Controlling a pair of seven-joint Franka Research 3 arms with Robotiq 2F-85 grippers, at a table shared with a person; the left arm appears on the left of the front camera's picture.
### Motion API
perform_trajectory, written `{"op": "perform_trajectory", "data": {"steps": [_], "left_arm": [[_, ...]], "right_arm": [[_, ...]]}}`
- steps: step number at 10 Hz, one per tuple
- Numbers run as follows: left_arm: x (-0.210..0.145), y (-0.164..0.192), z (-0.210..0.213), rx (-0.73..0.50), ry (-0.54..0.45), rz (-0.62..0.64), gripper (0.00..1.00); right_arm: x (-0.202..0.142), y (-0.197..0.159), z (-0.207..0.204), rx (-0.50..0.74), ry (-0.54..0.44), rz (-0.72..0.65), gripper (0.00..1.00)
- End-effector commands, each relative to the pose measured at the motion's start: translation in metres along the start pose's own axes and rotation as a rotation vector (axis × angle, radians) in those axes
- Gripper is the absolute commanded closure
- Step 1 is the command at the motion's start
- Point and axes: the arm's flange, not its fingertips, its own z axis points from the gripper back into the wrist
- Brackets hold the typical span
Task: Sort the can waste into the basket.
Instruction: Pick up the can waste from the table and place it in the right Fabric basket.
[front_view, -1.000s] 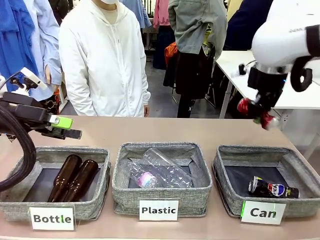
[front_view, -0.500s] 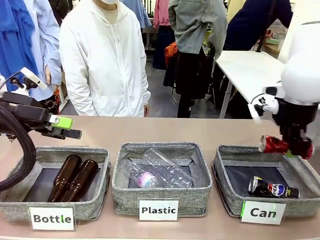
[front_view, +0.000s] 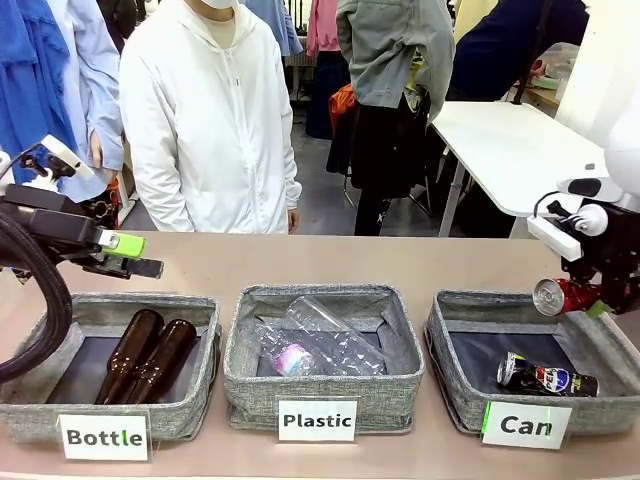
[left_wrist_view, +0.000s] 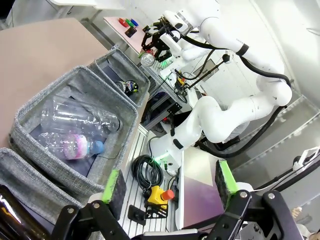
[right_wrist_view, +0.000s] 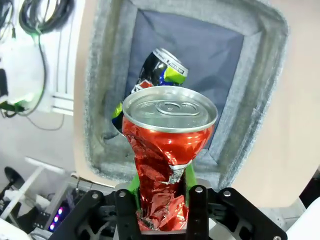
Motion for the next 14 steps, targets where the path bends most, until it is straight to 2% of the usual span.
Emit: {"op": "perform_trajectory", "data": {"steps": [1, 2, 5, 7, 8, 9, 10, 11, 12, 13, 14], "left_arm": [[0.001, -0.002, 0.0, 0.0, -0.013, 0.003, 0.06], [0.001, -0.002, 0.0, 0.0, -0.013, 0.003, 0.06], [0.001, -0.002, 0.0, 0.0, -0.013, 0.003, 0.06], [0.001, -0.002, 0.0, 0.0, -0.013, 0.003, 0.06], [0.001, -0.002, 0.0, 0.0, -0.013, 0.003, 0.06], [0.001, -0.002, 0.0, 0.0, -0.013, 0.003, 0.06], [0.001, -0.002, 0.0, 0.0, -0.013, 0.003, 0.06], [0.001, -0.002, 0.0, 0.0, -0.013, 0.003, 0.06], [0.001, -0.002, 0.0, 0.0, -0.013, 0.003, 0.06], [0.001, -0.002, 0.0, 0.0, -0.013, 0.003, 0.06], [0.001, -0.002, 0.0, 0.0, -0.013, 0.003, 0.06]], "right_arm": [[0.003, -0.005, 0.0, 0.002, -0.021, -0.015, 0.11], [0.004, -0.005, 0.001, -0.003, -0.019, -0.02, 0.0], [0.006, -0.004, 0.002, 0.004, -0.018, -0.055, 0.0], [0.01, -0.005, 0.006, 0.031, -0.085, -0.193, 0.0], [0.016, -0.008, 0.012, 0.095, -0.259, -0.398, 0.0], [0.021, -0.011, 0.017, 0.123, -0.482, -0.657, 0.0], [0.019, -0.014, 0.019, 0.211, -0.743, -0.837, 0.0], [0.013, -0.019, 0.019, 0.308, -0.926, -0.834, 0.0], [0.005, -0.029, 0.019, 0.414, -1.114, -0.894, 0.0], [0.001, -0.044, 0.027, 0.678, -1.372, -1.087, 0.0], [-0.003, -0.057, 0.028, 0.887, -1.529, -1.319, 0.0]]}}
